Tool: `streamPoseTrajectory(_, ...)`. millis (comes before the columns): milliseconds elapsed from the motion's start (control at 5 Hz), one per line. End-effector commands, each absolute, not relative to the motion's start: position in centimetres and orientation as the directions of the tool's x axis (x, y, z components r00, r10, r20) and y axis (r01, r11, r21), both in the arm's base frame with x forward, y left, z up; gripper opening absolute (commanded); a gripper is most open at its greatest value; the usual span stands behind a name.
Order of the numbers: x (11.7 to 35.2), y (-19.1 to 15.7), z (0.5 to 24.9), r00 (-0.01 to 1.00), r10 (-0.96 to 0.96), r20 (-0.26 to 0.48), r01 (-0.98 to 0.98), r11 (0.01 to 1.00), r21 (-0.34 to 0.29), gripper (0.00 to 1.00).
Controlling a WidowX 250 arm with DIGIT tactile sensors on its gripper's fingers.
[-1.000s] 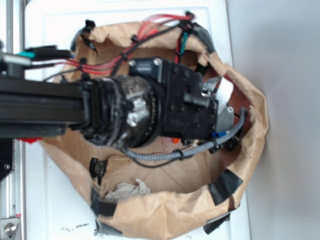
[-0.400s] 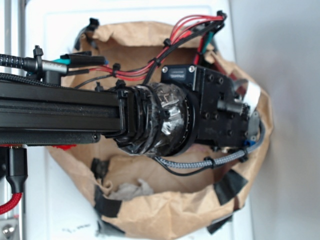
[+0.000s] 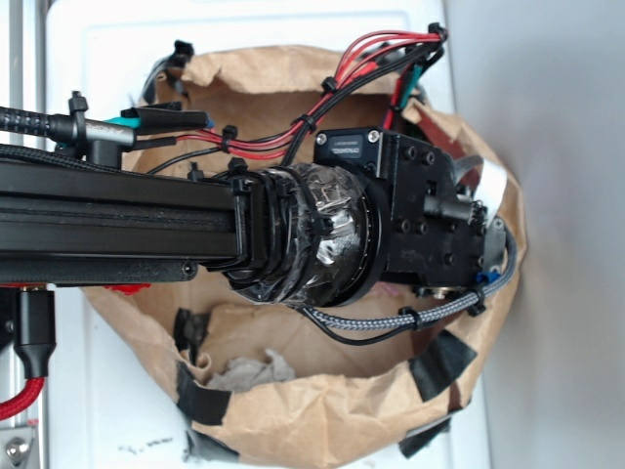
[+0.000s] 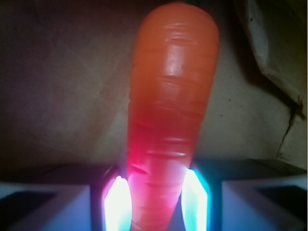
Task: Grab the carrot.
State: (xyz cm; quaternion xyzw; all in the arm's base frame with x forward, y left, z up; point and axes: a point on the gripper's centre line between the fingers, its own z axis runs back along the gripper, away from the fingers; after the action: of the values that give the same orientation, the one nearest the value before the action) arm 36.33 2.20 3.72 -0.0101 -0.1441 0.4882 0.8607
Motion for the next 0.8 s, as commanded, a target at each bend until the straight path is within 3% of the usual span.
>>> streamPoseTrajectory(0, 37.1, 2.4, 5.0, 0.509, 0.821, 0.258, -0.799, 0.562, -0.214, 0.00)
streamPoseTrajectory(200, 33.6, 2.4, 9.4, 0.596, 0.784, 0.174, -0.734, 0.620, -0.276, 0.00)
streamPoseTrajectory(600, 29.6, 3.3, 15.1, 0.675, 0.730, 0.104, -0.685, 0.673, -0.280, 0.00)
